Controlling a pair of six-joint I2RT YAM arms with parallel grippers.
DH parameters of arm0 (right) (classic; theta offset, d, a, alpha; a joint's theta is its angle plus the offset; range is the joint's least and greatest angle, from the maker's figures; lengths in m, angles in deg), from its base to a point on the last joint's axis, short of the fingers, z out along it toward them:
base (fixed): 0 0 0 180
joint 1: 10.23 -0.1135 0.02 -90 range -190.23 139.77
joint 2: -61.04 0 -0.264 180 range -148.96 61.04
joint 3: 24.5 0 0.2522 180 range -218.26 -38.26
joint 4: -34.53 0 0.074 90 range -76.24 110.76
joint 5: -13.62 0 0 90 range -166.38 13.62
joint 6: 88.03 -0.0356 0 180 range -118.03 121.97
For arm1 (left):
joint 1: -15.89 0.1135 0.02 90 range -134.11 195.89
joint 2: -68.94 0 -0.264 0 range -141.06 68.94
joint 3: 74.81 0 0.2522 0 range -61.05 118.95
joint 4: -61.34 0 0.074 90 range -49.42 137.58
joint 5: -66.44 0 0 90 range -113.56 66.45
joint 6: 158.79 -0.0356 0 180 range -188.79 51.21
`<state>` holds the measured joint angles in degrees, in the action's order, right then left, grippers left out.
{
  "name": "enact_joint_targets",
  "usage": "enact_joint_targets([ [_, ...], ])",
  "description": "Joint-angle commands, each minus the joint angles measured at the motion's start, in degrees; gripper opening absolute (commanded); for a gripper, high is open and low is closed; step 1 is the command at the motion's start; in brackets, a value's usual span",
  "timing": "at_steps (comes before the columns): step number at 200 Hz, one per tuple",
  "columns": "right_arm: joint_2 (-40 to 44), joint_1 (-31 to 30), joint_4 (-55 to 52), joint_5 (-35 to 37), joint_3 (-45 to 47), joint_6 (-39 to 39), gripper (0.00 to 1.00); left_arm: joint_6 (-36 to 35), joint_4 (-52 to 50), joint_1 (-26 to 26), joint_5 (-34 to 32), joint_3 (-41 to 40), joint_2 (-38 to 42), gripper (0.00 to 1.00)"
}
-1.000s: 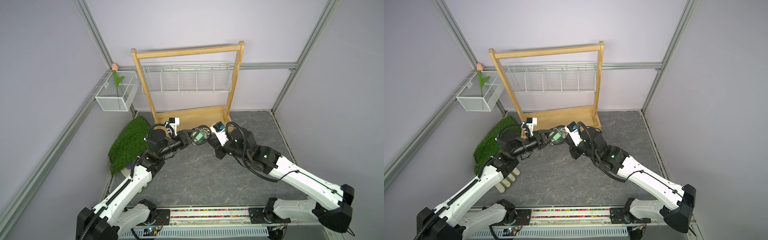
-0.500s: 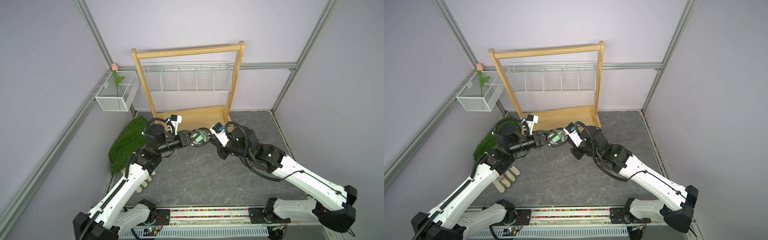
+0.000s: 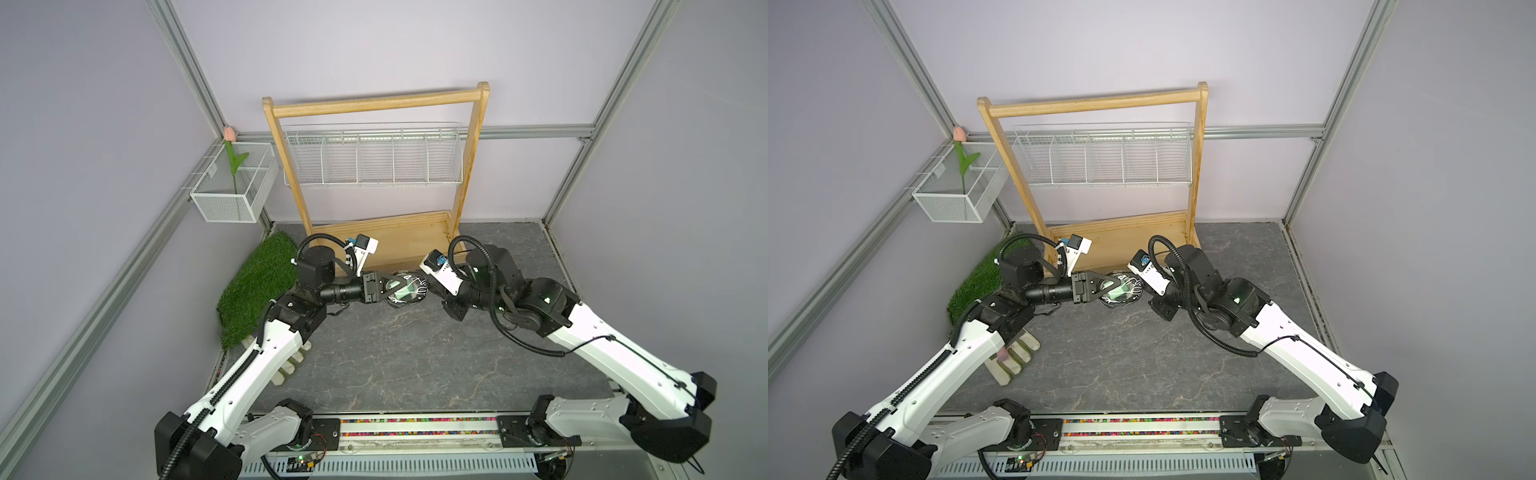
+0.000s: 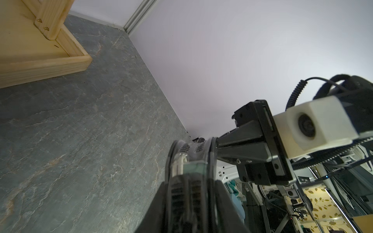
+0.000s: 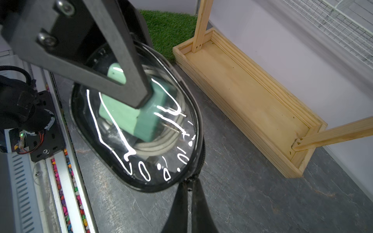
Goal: Pack away charging kits
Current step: Zip the zipper on the storage bag.
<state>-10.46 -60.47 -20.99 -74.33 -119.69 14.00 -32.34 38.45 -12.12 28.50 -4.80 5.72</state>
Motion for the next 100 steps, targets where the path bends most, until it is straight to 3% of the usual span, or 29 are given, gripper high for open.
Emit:
enact_joint_targets([
  [1, 0.7, 2.4, 2.7, 0.1, -4.0, 3.9, 0.06, -3.9, -6.5, -0.3, 9.1, -1.3, 0.2, 0.00],
  [35, -1.8, 2.2, -1.1, -6.2, -7.9, 6.4, 0.06, -6.9, -8.9, -0.7, 10.4, -2.2, 0.0, 0.00],
  [60, -1.6, 2.2, -0.9, -5.1, -8.4, 6.4, 0.06, -7.7, -10.3, -0.6, 7.5, -2.7, 0.3, 0.00],
  [100, -1.4, 1.9, -2.8, 2.5, -9.0, 8.1, 0.06, -6.5, -7.2, 0.3, 6.2, -3.6, 0.3, 0.00],
])
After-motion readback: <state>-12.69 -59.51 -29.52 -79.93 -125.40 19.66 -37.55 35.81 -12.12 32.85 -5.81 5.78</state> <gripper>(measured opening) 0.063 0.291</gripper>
